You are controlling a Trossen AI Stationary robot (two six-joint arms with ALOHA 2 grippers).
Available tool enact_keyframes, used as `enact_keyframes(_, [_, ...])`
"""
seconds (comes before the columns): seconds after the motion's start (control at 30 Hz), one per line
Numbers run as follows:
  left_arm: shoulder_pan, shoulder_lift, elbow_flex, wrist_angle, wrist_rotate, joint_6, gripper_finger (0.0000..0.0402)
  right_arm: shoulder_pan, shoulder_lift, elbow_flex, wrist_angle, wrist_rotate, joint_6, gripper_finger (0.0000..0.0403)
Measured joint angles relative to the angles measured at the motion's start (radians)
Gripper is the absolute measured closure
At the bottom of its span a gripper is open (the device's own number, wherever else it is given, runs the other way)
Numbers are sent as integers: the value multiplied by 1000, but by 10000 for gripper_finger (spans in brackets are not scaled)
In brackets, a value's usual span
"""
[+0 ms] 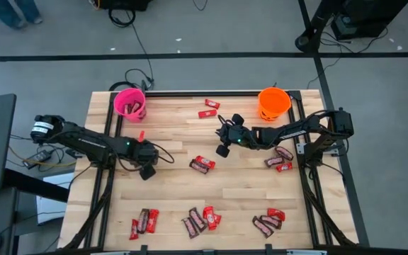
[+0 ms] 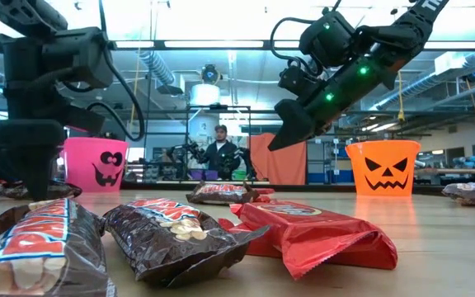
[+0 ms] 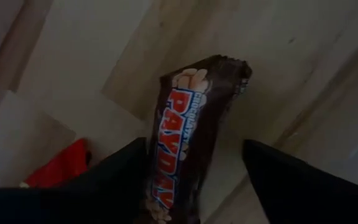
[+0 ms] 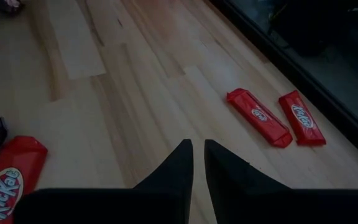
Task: Sort candy by brand, put in halloween buckets
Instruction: Put the brown chocolate bar into the pink bucket
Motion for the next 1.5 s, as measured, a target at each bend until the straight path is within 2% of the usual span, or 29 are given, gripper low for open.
enact_keyframes(0.27, [33,3,13,43,15,1,245,-7,0,0,0,0,-22,348])
enact_keyframes(0.43, [70,1,58,95,-108,10,295,-8,0,0,-28,0,-26,348])
enact_keyframes(0.5, [85,-3,58,145,-110,41,305,-8,0,0,-45,0,-27,348])
enact_keyframes(0.73, [174,-5,63,373,-111,137,309,-10,0,0,-161,0,57,348])
enact_keyframes(0.97, [304,-26,63,462,-162,243,308,-1,0,0,-232,0,106,348])
enact_keyframes(1.2, [433,-161,97,433,-163,363,308,12,0,0,-278,2,116,348])
enact_keyframes(1.37, [485,-255,119,369,-170,446,308,11,0,0,-262,0,161,348])
enact_keyframes(1.5, [527,-298,146,304,-269,486,308,11,0,0,-227,3,169,348])
